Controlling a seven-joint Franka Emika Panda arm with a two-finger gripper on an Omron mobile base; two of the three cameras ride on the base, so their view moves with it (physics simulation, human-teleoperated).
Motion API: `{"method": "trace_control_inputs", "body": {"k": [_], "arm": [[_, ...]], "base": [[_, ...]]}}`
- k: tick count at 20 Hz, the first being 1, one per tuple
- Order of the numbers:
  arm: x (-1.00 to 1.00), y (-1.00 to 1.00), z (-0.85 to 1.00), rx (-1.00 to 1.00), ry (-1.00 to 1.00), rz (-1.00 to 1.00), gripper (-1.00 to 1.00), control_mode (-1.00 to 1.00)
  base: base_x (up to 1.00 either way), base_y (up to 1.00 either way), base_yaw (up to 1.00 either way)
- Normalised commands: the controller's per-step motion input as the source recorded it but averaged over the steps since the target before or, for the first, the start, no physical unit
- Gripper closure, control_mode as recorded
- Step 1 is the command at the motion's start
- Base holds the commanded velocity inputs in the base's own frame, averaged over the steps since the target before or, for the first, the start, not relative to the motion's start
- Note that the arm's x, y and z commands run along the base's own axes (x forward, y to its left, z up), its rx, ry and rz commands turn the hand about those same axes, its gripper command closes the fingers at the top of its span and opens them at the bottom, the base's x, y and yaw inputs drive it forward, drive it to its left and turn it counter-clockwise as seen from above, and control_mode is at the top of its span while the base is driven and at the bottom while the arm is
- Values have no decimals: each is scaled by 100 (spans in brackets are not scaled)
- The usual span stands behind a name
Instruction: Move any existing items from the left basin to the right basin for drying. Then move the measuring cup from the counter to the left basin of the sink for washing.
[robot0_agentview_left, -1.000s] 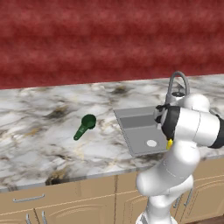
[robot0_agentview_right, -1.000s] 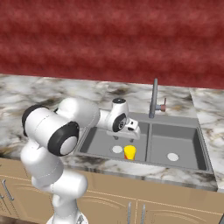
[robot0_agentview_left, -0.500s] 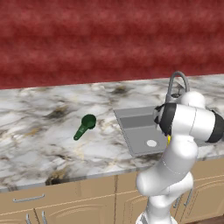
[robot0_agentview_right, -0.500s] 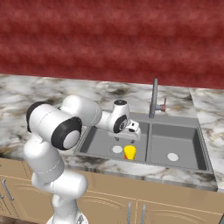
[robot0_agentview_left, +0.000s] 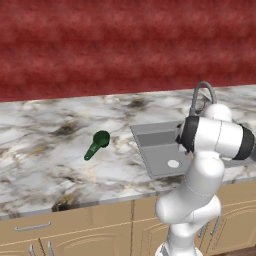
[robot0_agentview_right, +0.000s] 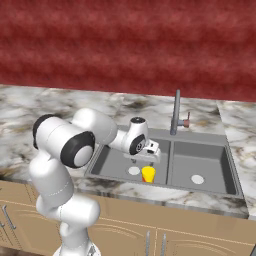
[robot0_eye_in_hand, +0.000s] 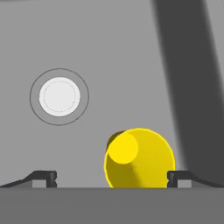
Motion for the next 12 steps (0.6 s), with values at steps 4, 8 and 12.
{"method": "trace_control_inputs", "body": {"k": [4,8,12], "arm": [[0,0,-17,0,0,0,-100,-100],[0,0,-17,0,0,0,-100,-100],[0,0,-15,0,0,0,-100,-100]], "base": [[0,0,0],[0,0,0],[0,0,0]]}}
